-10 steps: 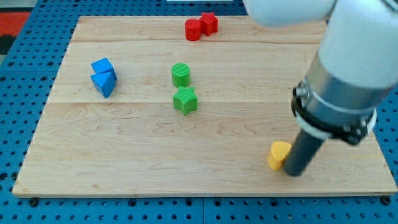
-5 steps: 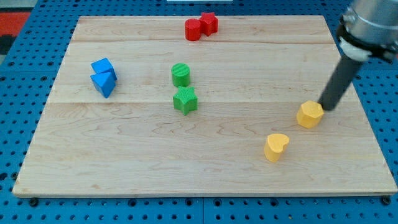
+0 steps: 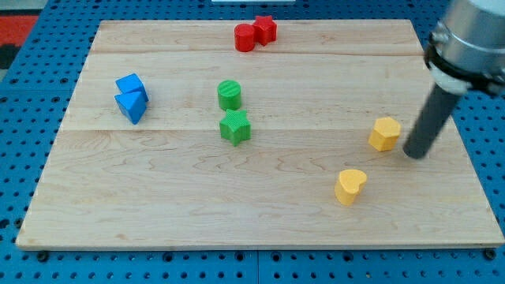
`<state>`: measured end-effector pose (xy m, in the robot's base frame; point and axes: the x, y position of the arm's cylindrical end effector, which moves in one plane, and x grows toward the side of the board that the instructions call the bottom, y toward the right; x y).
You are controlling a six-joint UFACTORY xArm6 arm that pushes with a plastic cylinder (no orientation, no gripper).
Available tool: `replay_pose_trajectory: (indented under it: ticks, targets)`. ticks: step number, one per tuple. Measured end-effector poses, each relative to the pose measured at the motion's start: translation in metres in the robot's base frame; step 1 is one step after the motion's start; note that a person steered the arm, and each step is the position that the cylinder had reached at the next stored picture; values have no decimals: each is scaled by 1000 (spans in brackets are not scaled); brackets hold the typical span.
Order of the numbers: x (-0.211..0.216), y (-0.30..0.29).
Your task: Move the yellow hexagon to the center right side
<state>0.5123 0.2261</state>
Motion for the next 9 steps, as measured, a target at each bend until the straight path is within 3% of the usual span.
replay_pose_trajectory:
  ticks: [1, 3, 5, 7, 9]
  targets:
    - [-5, -18]
    - [-67, 6]
    - [-43, -46]
    - [-86, -20]
    - [-103, -87]
